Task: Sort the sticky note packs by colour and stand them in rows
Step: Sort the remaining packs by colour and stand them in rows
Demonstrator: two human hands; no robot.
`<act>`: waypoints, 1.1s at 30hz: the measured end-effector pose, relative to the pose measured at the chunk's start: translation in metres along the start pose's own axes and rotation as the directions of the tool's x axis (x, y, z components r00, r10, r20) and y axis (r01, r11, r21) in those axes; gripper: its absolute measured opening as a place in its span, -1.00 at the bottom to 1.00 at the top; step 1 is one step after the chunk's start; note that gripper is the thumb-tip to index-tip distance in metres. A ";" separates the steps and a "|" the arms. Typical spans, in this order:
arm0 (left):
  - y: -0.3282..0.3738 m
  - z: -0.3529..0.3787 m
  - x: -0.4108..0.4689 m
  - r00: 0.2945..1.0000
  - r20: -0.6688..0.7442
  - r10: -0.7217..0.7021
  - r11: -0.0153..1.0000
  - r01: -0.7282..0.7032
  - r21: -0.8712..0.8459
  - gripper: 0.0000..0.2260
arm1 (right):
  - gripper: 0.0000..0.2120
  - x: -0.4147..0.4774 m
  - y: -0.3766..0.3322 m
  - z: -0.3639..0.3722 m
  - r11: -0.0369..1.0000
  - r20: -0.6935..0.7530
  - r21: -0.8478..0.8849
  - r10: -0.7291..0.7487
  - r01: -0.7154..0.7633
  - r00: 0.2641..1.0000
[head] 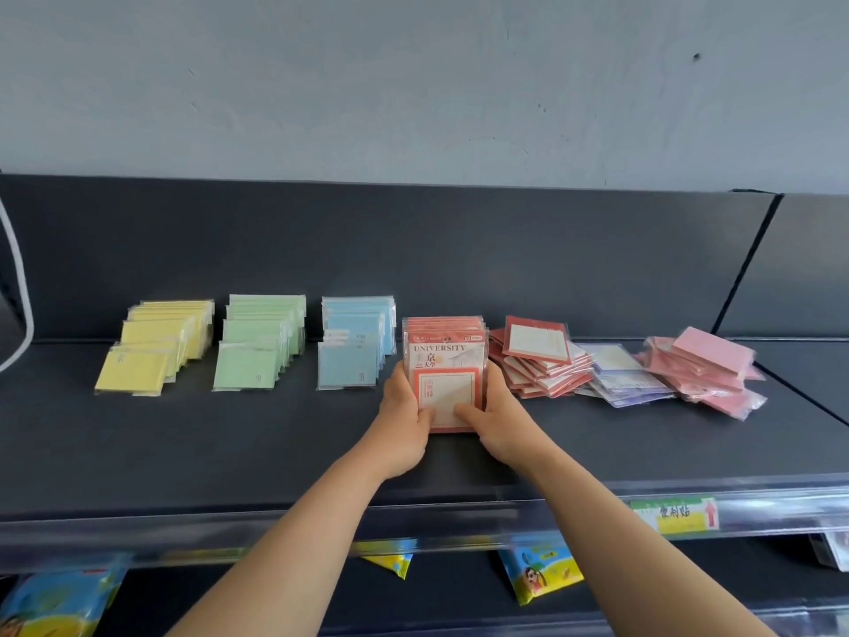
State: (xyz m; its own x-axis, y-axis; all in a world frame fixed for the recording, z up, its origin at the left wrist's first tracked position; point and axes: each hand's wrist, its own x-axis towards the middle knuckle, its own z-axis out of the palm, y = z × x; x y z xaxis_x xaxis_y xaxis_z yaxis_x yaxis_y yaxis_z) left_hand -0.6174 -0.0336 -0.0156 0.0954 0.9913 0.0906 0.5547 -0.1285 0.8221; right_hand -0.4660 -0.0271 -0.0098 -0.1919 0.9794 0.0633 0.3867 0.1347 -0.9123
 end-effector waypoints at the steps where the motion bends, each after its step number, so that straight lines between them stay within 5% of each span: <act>1: 0.000 -0.001 0.003 1.000 -0.010 0.005 1.000 -0.004 0.010 -0.46 | -0.41 0.004 0.000 -0.001 1.000 -0.009 -0.024 -0.006 0.006 1.000; 14: 0.011 0.003 0.102 0.968 -0.223 -0.116 0.991 0.098 -0.091 -0.55 | -0.46 0.099 -0.008 0.000 0.998 -0.135 0.010 0.070 -0.070 0.988; 25: -0.015 0.023 0.158 0.959 -0.256 -0.123 0.979 0.075 -0.188 -0.53 | -0.30 0.153 0.017 0.003 0.994 -0.234 0.001 0.104 -0.107 0.967; 33: -0.019 0.027 0.160 0.959 -0.250 -0.134 0.982 0.094 -0.164 -0.57 | -0.42 0.151 0.025 0.006 0.996 -0.235 0.055 0.082 -0.071 0.968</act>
State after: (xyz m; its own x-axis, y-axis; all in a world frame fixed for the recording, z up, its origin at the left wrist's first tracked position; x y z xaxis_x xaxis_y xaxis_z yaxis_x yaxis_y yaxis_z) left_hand -0.5904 0.1264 -0.0322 -0.1895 0.9748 0.1176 0.4184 -0.0282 0.9078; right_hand -0.4905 0.1233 -0.0260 0.0582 0.9950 0.0817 0.3489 0.0564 -0.9354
